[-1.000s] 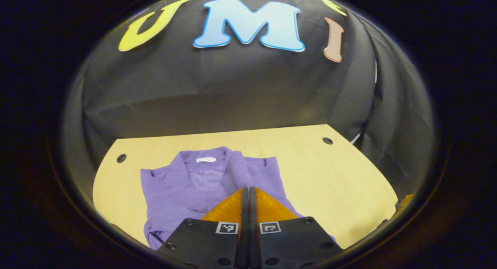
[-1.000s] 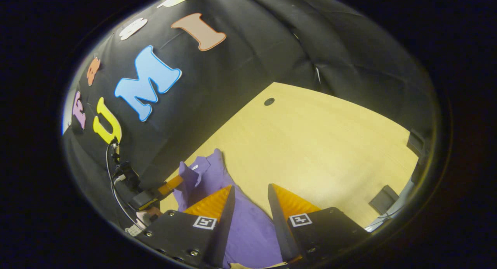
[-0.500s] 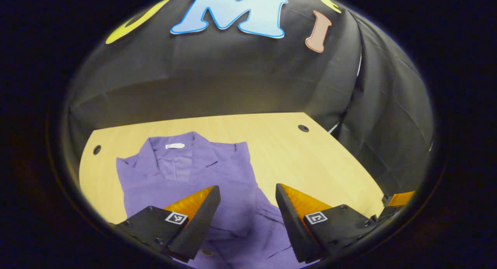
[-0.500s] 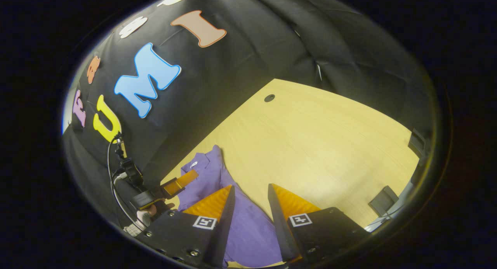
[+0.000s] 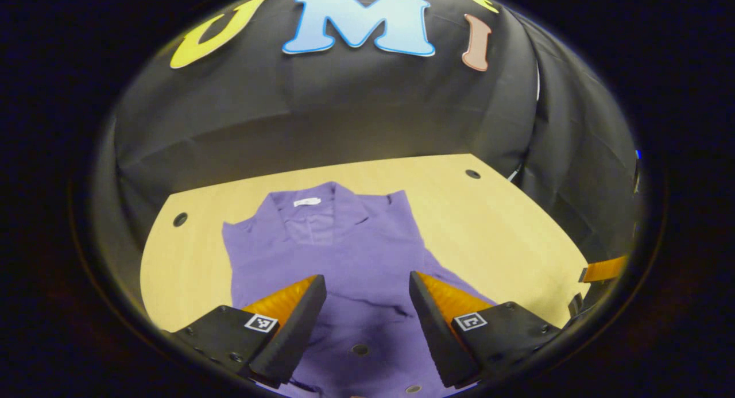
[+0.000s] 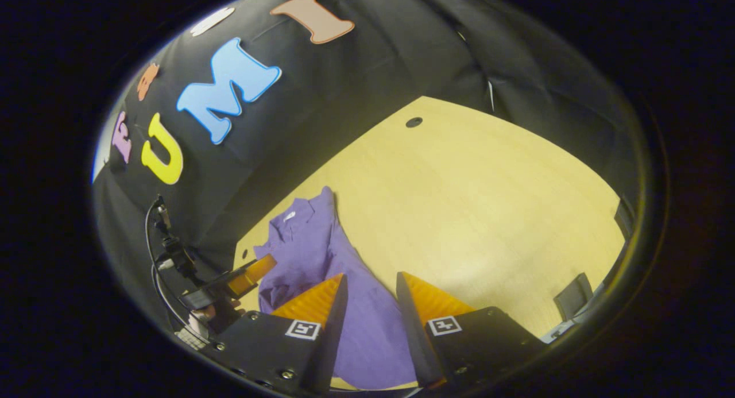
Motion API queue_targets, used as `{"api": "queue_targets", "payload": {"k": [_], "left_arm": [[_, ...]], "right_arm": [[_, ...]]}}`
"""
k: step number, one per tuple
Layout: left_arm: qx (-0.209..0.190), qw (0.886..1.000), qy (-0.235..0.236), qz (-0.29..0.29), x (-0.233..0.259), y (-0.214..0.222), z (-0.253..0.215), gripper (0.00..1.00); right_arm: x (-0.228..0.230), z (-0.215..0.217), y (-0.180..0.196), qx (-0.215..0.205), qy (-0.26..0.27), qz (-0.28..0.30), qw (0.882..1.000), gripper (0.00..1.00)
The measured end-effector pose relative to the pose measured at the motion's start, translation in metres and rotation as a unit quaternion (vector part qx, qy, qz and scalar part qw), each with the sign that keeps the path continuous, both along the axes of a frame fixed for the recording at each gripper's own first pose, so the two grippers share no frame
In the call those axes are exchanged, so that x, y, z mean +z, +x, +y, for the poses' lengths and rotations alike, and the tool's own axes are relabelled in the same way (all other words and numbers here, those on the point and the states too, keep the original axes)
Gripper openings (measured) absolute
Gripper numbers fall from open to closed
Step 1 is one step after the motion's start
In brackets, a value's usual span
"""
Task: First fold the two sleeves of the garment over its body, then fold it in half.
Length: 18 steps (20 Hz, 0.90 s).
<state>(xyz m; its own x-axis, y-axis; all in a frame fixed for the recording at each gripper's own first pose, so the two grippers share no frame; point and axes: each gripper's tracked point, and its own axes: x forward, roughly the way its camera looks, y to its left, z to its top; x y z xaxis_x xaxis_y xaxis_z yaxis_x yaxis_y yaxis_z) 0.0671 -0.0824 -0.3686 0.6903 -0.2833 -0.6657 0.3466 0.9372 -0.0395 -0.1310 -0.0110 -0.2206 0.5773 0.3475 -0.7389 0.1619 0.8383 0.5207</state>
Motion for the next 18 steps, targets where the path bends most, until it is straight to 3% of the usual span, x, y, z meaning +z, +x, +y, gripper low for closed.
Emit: {"api": "queue_targets", "payload": {"k": [5, 10, 18], "left_arm": [[0.048, 0.998, 0.043, 0.015, -0.015, -0.044, 0.081, 0.93], [0.089, 0.993, 0.058, 0.059, -0.033, -0.109, 0.134, 0.94], [0.107, 0.981, 0.089, 0.134, -0.057, -0.205, 0.181, 0.94]], "right_arm": [[-0.021, 0.022, -0.015, 0.051, -0.001, 0.045, 0.998, 0.54], [-0.041, 0.045, -0.038, 0.106, -0.006, 0.092, 0.990, 0.54], [-0.071, 0.057, -0.107, 0.235, -0.067, 0.197, 0.949, 0.54]]}}
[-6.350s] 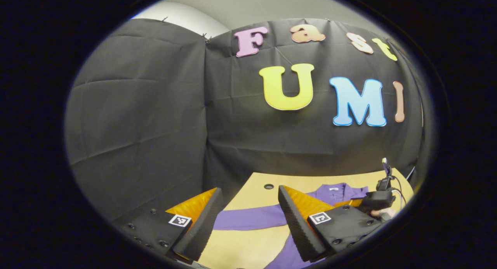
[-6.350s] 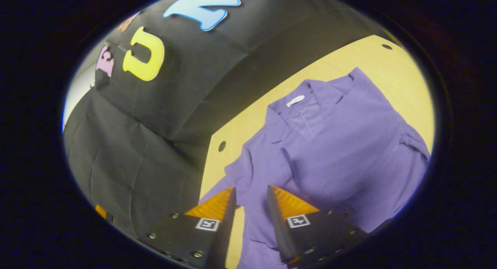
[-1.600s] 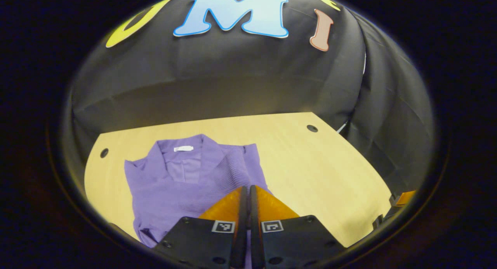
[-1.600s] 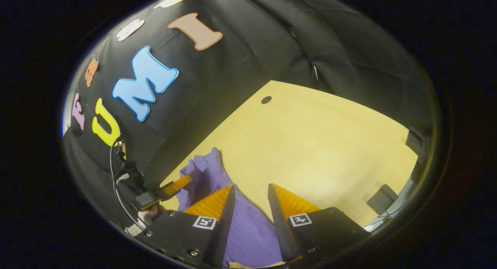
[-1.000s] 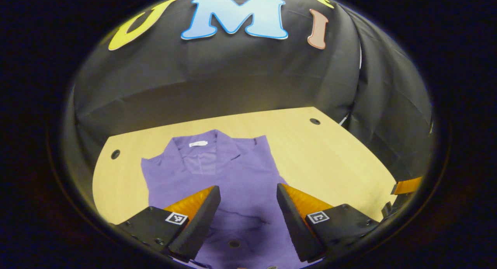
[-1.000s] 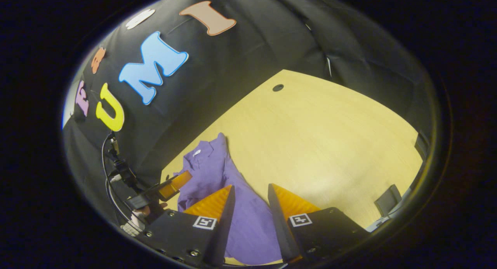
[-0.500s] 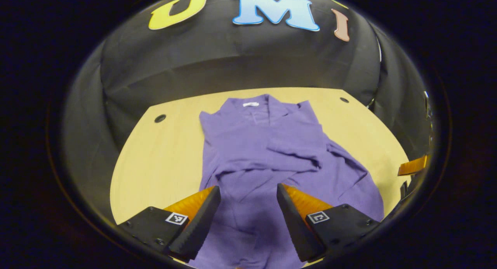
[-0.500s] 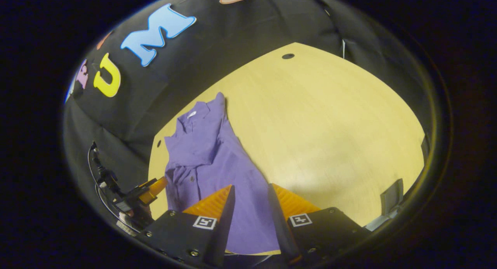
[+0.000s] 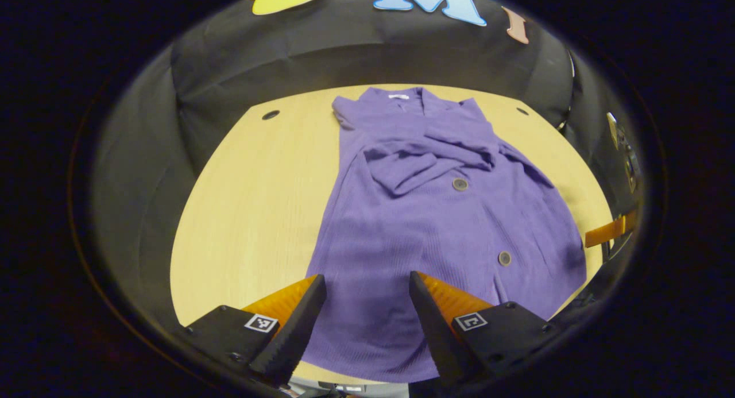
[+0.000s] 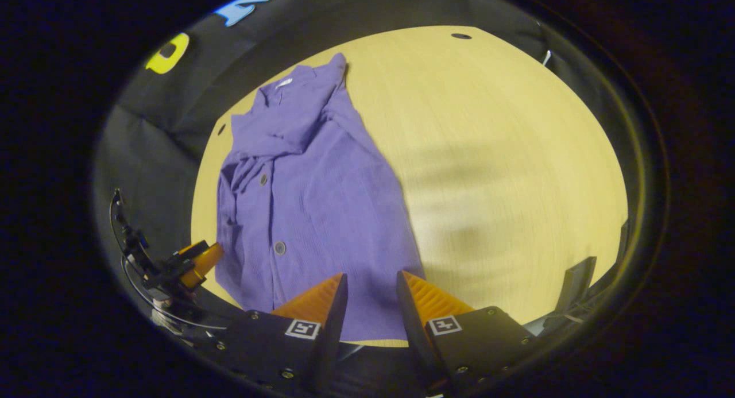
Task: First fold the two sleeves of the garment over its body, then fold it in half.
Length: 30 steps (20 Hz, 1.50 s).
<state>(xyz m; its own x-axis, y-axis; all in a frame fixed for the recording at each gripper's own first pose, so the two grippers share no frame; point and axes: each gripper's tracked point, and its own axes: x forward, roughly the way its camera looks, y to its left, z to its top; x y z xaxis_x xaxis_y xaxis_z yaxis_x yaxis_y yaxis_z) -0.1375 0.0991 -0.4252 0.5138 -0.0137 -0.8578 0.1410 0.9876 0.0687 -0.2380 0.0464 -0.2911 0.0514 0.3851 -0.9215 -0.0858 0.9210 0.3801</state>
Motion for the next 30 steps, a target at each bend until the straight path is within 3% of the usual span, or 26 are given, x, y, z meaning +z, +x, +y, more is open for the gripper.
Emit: {"api": "queue_targets", "payload": {"k": [1, 4, 6, 10, 12, 13, 14, 17, 21, 25, 30], "left_arm": [[0.005, 1.000, 0.001, 0.010, -0.003, -0.010, 0.004, 0.96], [0.013, 0.999, 0.000, 0.039, -0.004, -0.038, 0.007, 0.94], [0.010, 0.998, 0.010, 0.057, -0.006, -0.056, 0.010, 0.96], [0.008, 0.994, 0.019, 0.103, -0.017, -0.083, 0.011, 0.96], [0.019, 0.992, 0.025, 0.124, -0.023, -0.094, 0.015, 0.94], [0.026, 0.991, 0.026, 0.131, -0.026, -0.097, 0.018, 0.95], [0.028, 0.990, 0.023, 0.138, -0.027, -0.099, 0.017, 0.94], [0.028, 0.987, 0.031, 0.155, -0.033, -0.101, 0.019, 0.99], [0.027, 0.984, 0.035, 0.171, -0.035, -0.100, 0.017, 0.96], [0.043, 0.978, 0.013, 0.201, -0.037, -0.098, 0.017, 0.96], [0.044, 0.975, 0.020, 0.219, -0.039, -0.098, 0.015, 0.98]], "right_arm": [[0.000, 0.001, -0.008, 0.015, -0.007, 0.007, 1.000, 0.63], [-0.002, 0.006, -0.026, 0.057, -0.026, 0.017, 0.998, 0.63], [-0.004, 0.007, -0.030, 0.078, -0.040, 0.018, 0.996, 0.80], [-0.008, 0.002, -0.030, 0.094, -0.081, 0.013, 0.992, 0.94], [-0.012, -0.001, -0.034, 0.109, -0.105, 0.015, 0.988, 0.95], [-0.014, -0.003, -0.035, 0.118, -0.115, 0.016, 0.986, 0.90], [-0.017, -0.005, -0.038, 0.128, -0.126, 0.017, 0.984, 0.95], [-0.025, -0.007, -0.042, 0.161, -0.156, 0.019, 0.974, 0.95], [-0.038, -0.009, -0.049, 0.199, -0.190, 0.030, 0.961, 0.95], [-0.040, -0.005, -0.044, 0.190, -0.185, 0.037, 0.963, 0.96], [-0.042, -0.004, -0.045, 0.191, -0.187, 0.048, 0.962, 0.96]]}}
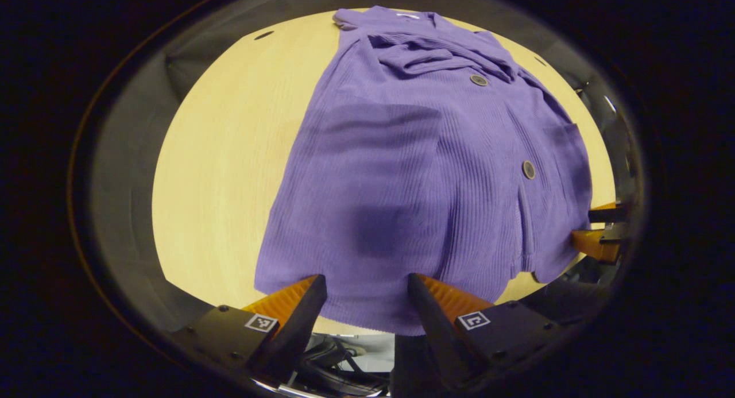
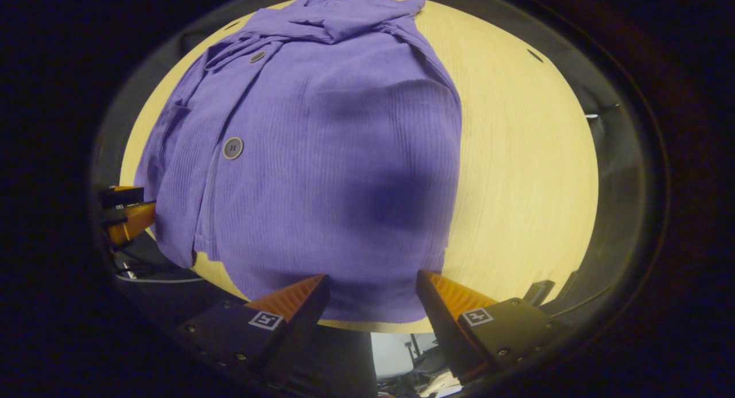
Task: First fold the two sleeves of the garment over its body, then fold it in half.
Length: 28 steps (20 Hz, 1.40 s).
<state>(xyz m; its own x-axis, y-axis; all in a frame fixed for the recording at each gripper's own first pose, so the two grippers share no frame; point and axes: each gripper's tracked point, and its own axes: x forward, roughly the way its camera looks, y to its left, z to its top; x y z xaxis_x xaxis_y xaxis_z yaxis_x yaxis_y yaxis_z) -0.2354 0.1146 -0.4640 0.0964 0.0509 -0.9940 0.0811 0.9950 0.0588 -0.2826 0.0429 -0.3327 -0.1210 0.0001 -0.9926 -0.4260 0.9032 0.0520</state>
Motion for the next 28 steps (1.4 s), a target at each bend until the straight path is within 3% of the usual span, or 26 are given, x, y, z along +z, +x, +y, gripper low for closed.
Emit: {"api": "queue_targets", "payload": {"k": [4, 5, 8, 9, 10, 12, 13, 14, 15, 16, 21, 28], "left_arm": [[-0.009, 1.000, -0.004, 0.015, -0.001, -0.001, -0.001, 0.98], [-0.016, 1.000, -0.006, 0.019, -0.001, 0.003, -0.002, 0.96], [-0.039, 0.999, -0.011, 0.016, 0.001, 0.009, -0.009, 0.76], [-0.040, 0.999, -0.013, 0.009, -0.001, 0.012, -0.013, 0.67], [-0.035, 0.999, -0.016, 0.001, -0.001, 0.016, -0.015, 0.59], [-0.021, 1.000, -0.021, -0.003, 0.001, 0.013, -0.015, 0.24], [-0.016, 1.000, -0.025, -0.012, 0.000, 0.013, -0.016, 0.21], [-0.011, 0.999, -0.028, -0.031, 0.001, 0.016, -0.017, 0.14], [-0.013, 0.999, -0.031, -0.035, 0.005, 0.015, -0.018, 0.07], [-0.020, 0.998, -0.032, -0.047, 0.006, 0.013, -0.018, 0.07], [-0.032, 0.995, -0.039, -0.090, 0.021, 0.022, -0.023, 0.07], [-0.012, 0.988, -0.058, -0.143, 0.065, 0.075, -0.037, 0.07]], "right_arm": [[-0.001, 0.002, 0.000, -0.001, 0.001, 0.003, 1.000, 0.96], [0.000, 0.003, 0.004, 0.002, 0.004, 0.001, 1.000, 0.92], [-0.001, 0.009, 0.007, 0.006, 0.007, -0.005, 1.000, 0.83], [-0.001, 0.011, 0.008, 0.006, 0.007, -0.007, 1.000, 0.60], [-0.001, 0.009, 0.009, 0.007, 0.007, -0.010, 1.000, 0.51], [-0.003, 0.010, 0.011, 0.001, 0.008, -0.016, 1.000, 0.28], [-0.001, 0.010, 0.011, 0.000, 0.009, -0.014, 1.000, 0.16], [-0.003, 0.011, 0.012, -0.004, 0.010, -0.017, 1.000, 0.16], [0.004, 0.010, 0.012, -0.009, 0.016, -0.023, 1.000, 0.07], [-0.001, 0.011, 0.013, -0.015, 0.019, -0.019, 1.000, 0.01], [0.012, 0.021, 0.031, -0.077, 0.065, -0.044, 0.994, 0.01], [0.070, 0.045, 0.104, -0.118, 0.127, -0.139, 0.975, 0.01]]}}
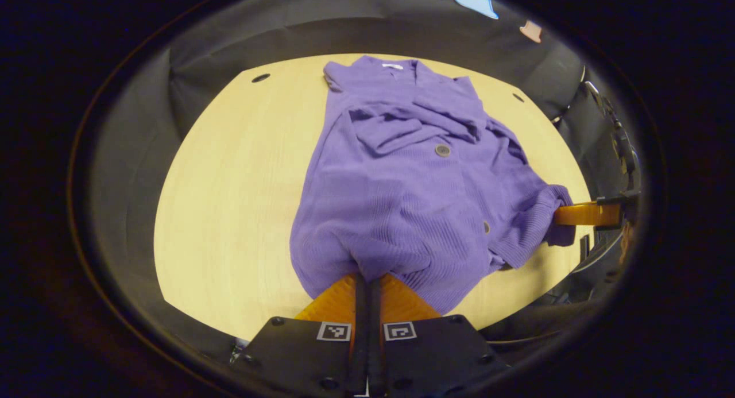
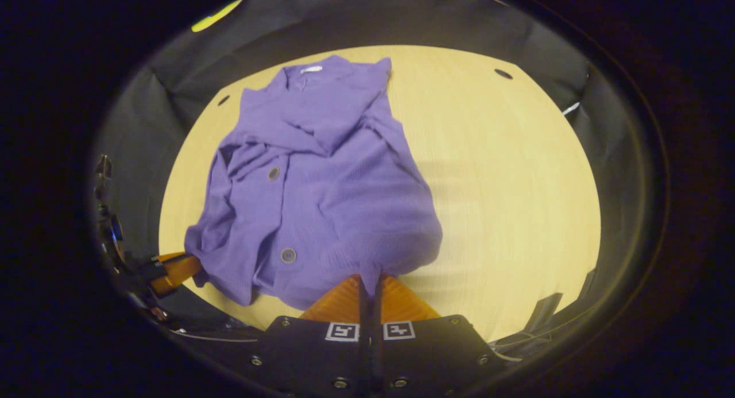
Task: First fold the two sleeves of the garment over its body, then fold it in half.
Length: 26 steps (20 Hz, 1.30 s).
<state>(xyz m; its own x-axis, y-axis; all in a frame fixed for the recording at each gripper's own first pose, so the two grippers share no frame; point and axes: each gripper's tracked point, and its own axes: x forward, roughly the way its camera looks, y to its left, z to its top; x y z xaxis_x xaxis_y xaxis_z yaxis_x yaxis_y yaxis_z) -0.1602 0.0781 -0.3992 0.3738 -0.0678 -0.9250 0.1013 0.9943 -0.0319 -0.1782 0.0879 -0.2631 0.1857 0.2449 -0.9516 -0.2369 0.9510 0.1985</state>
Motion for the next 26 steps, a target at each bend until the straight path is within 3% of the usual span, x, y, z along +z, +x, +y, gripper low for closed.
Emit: {"api": "queue_targets", "payload": {"k": [7, 16, 22, 26], "left_arm": [[-0.003, 0.998, -0.012, -0.065, 0.048, 0.082, -0.010, 0.06], [-0.017, 0.990, 0.010, -0.139, 0.084, 0.201, -0.010, 0.07], [-0.002, 0.984, -0.002, -0.178, 0.100, 0.282, -0.014, 0.06], [0.044, 0.980, -0.039, -0.191, 0.106, 0.335, -0.013, 0.07]], "right_arm": [[0.045, 0.016, 0.079, 0.004, 0.022, -0.071, 0.997, 0.01], [0.085, 0.039, 0.193, -0.014, 0.047, -0.147, 0.988, 0.01], [0.095, 0.051, 0.263, -0.028, 0.057, -0.182, 0.981, 0.01], [0.099, 0.062, 0.307, -0.040, 0.067, -0.200, 0.977, 0.01]]}}
